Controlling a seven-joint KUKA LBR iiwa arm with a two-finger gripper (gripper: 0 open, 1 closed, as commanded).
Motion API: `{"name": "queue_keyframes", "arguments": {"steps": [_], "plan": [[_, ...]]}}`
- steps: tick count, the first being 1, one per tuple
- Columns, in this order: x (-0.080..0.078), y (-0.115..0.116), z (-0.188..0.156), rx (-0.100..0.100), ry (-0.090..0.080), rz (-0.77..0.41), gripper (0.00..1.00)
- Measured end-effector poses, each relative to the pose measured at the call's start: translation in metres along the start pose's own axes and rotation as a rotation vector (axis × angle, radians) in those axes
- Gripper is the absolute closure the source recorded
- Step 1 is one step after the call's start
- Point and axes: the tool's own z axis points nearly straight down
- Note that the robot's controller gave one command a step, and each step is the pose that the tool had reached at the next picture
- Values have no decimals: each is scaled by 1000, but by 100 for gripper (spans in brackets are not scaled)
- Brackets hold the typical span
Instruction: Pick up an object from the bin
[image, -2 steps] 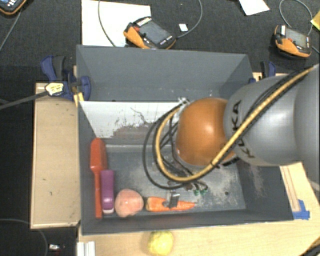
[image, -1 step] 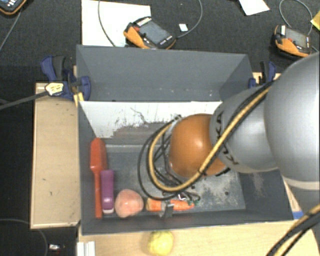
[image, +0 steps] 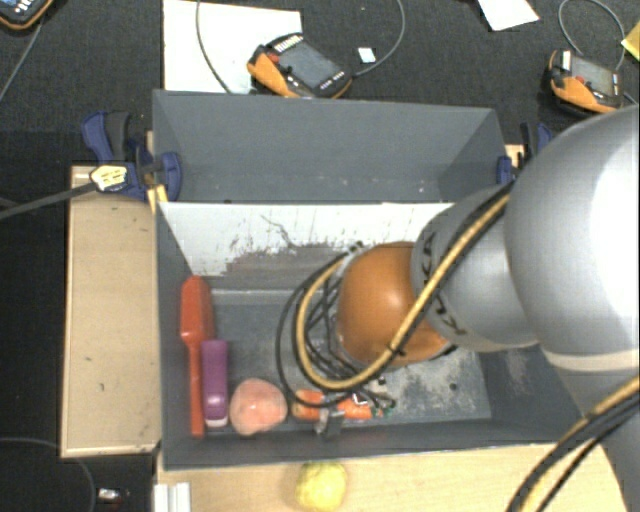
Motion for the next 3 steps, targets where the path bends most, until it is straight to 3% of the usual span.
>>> {"name": "queue_keyframes", "arguments": {"steps": [1, 2, 3], "plan": [[6, -23, 1, 1, 15, 200, 100], [6, -23, 1, 1, 15, 201, 100], [1, -23, -104, 0, 6, 197, 100]]}}
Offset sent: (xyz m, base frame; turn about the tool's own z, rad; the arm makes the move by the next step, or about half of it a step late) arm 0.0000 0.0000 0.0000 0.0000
